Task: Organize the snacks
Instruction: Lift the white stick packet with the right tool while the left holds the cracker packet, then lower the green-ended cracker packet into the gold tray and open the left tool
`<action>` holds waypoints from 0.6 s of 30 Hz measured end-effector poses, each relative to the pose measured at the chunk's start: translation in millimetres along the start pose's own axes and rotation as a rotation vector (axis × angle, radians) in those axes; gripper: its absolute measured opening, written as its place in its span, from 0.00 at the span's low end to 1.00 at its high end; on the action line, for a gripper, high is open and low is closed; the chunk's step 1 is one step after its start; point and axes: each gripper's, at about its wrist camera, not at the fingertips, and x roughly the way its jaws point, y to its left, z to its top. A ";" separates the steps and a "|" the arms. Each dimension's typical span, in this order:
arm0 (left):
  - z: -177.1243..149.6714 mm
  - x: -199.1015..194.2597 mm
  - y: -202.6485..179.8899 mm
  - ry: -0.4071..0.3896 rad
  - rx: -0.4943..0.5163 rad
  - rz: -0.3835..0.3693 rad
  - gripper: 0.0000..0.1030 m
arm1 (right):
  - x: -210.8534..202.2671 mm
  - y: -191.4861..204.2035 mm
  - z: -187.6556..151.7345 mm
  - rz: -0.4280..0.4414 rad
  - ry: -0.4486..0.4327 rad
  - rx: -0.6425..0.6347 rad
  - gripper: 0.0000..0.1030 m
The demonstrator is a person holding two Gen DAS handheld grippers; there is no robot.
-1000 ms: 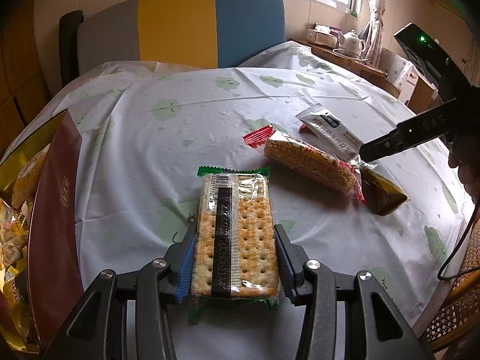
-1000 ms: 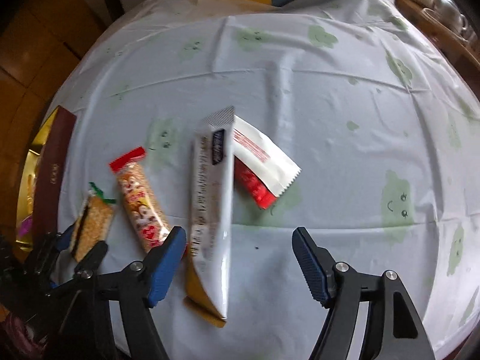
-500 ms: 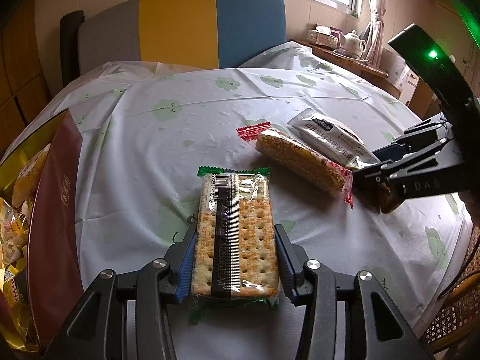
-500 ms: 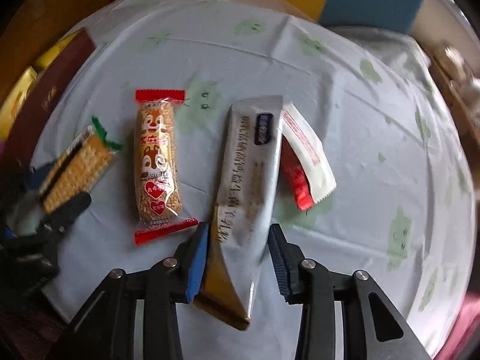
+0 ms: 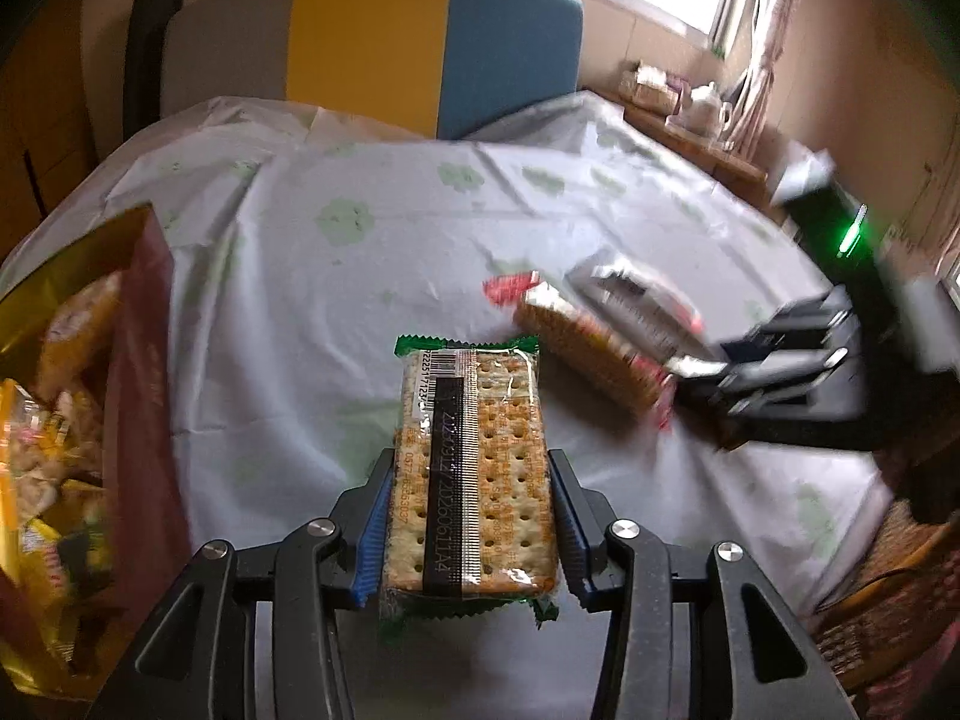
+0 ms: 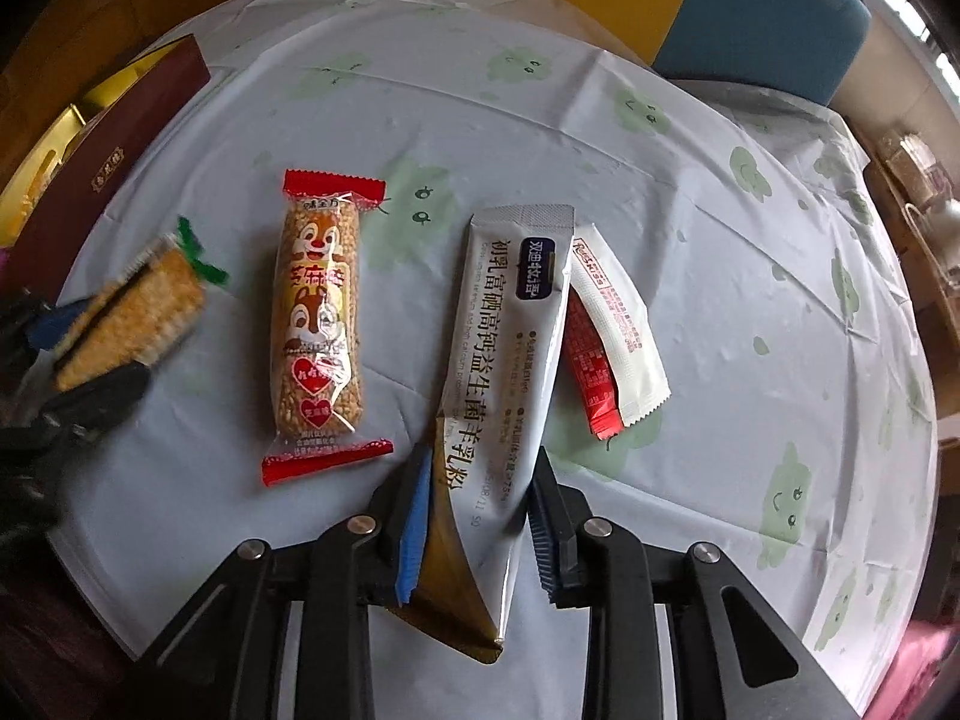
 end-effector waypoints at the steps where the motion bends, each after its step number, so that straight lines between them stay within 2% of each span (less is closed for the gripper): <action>1: 3.6 -12.0 3.4 -0.025 -0.011 -0.010 0.46 | -0.6 2.4 -1.0 -0.009 -0.004 -0.013 0.29; 5: 17.9 -52.4 33.0 -0.105 -0.102 -0.010 0.46 | -4.0 13.1 -5.9 -0.019 -0.009 -0.024 0.29; 11: 32.9 -95.1 126.9 -0.173 -0.335 0.109 0.46 | -6.8 16.1 -5.9 -0.030 -0.012 -0.034 0.29; 14: 30.7 -101.0 182.8 -0.167 -0.443 0.226 0.46 | -7.9 16.9 -6.7 -0.032 -0.013 -0.037 0.29; 18: 26.6 -86.3 234.2 -0.091 -0.528 0.282 0.46 | -9.2 17.9 -7.4 -0.034 -0.013 -0.039 0.29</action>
